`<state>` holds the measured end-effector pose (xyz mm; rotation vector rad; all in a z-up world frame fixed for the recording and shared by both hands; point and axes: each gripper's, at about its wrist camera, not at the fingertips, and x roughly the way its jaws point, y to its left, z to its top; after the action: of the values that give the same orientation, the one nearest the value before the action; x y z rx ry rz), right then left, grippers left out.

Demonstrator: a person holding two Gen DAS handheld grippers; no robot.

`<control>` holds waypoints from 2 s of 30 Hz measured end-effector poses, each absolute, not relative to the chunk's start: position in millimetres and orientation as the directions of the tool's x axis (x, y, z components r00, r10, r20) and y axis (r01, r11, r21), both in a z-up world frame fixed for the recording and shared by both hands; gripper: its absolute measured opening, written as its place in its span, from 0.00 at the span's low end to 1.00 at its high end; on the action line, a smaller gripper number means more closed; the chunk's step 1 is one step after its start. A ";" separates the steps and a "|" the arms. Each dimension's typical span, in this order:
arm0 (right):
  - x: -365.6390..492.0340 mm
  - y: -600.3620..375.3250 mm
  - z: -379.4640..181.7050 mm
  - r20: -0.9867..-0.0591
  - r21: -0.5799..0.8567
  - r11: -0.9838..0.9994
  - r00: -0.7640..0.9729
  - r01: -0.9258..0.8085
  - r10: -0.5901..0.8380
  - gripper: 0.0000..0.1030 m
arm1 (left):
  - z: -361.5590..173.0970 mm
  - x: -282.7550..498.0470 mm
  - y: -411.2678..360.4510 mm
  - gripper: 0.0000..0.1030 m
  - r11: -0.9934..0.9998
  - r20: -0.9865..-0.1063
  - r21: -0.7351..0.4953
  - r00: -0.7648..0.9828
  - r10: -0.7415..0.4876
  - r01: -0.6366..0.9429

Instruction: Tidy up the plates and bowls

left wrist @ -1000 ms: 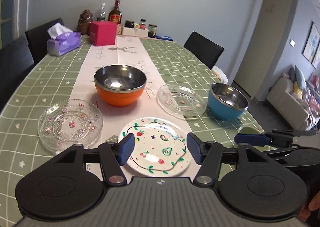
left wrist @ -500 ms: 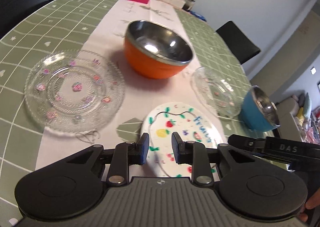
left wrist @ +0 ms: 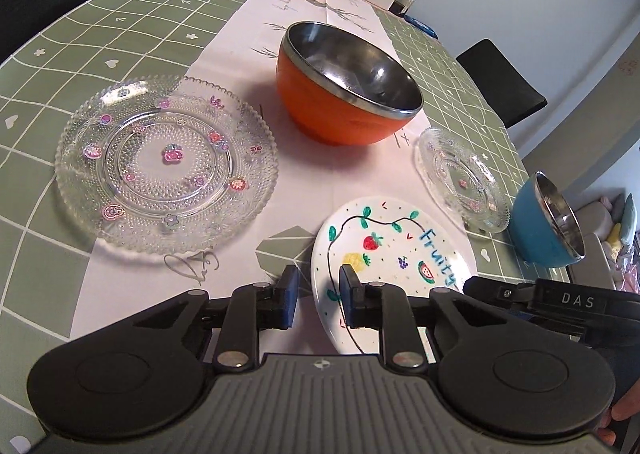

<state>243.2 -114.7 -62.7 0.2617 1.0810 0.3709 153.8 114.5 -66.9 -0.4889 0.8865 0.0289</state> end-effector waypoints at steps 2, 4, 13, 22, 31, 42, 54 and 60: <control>242.8 -114.8 -63.2 -0.805 0.392 0.905 0.414 -0.165 0.424 0.31 | -67.2 153.5 113.0 0.18 0.898 -0.750 -0.385 0.640 -0.168 -0.215; 242.7 -114.3 -65.5 -0.805 0.406 0.899 0.401 -0.163 0.437 0.21 | -67.4 152.7 112.2 0.16 0.899 -0.747 -0.385 0.642 -0.172 -0.208; 240.2 -111.4 -66.7 -0.804 0.398 0.902 0.410 -0.168 0.431 0.10 | -66.7 149.6 108.3 0.13 0.911 -0.739 -0.364 0.655 -0.156 -0.194; 230.3 -109.7 -56.0 -0.791 0.404 0.894 0.418 -0.193 0.448 0.10 | -53.3 134.9 110.4 0.13 0.905 -0.726 -0.368 0.674 -0.137 -0.213; 202.3 -120.1 -35.4 -0.763 0.444 0.873 0.428 -0.200 0.485 0.09 | -32.4 106.6 107.9 0.13 0.900 -0.707 -0.386 0.692 -0.147 -0.203; 164.6 -127.7 -24.6 -0.734 0.465 0.855 0.440 -0.229 0.517 0.09 | -22.2 64.3 107.0 0.13 0.908 -0.693 -0.386 0.700 -0.170 -0.162; 119.2 -129.7 -48.8 -0.753 0.478 0.846 0.385 -0.237 0.534 0.09 | -37.7 36.0 100.1 0.13 0.942 -0.756 -0.295 0.642 -0.129 -0.159; 120.0 -127.4 -56.4 -0.769 0.463 0.856 0.376 -0.232 0.518 0.09 | -45.7 37.2 98.8 0.13 0.945 -0.775 -0.278 0.621 -0.116 -0.171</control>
<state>120.0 -127.4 -56.4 0.2992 1.0857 0.4883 37.2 98.8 -45.7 -0.3422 0.9051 0.0323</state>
